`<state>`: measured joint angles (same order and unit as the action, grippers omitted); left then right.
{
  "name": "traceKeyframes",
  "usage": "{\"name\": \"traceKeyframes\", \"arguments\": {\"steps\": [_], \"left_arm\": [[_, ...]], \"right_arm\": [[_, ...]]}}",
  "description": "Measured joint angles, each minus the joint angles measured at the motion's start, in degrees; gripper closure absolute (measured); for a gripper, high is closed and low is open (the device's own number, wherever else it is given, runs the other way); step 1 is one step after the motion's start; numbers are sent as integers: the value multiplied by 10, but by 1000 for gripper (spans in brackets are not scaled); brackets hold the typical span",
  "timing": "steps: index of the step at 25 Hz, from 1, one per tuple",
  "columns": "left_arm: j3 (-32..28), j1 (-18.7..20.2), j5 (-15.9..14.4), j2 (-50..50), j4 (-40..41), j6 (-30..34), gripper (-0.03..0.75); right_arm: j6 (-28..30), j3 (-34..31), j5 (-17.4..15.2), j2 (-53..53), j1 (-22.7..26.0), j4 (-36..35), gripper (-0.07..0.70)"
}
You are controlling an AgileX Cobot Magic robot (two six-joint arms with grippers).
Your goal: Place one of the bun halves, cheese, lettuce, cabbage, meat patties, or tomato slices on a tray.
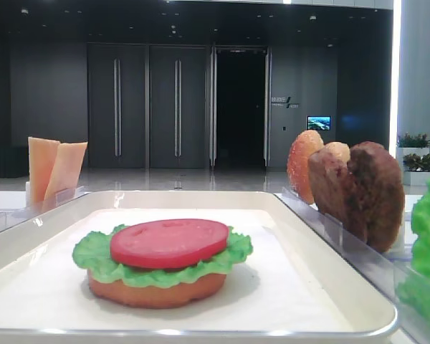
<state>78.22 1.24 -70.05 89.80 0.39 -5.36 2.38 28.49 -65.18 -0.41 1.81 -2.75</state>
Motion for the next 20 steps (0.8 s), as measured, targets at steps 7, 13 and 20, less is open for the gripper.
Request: {"name": "traceKeyframes", "arguments": {"steps": [7,13,20], "left_arm": [[0,-38,0,-1,0,12,198],[-24,-53,-1,-34,9,13,198],[-93,-53,-1,-97,21,15,198]], "right_arm": [[0,0,0,0,0,0,55],[0,0,0,0,0,0,55],[0,0,0,0,0,0,55]]}}
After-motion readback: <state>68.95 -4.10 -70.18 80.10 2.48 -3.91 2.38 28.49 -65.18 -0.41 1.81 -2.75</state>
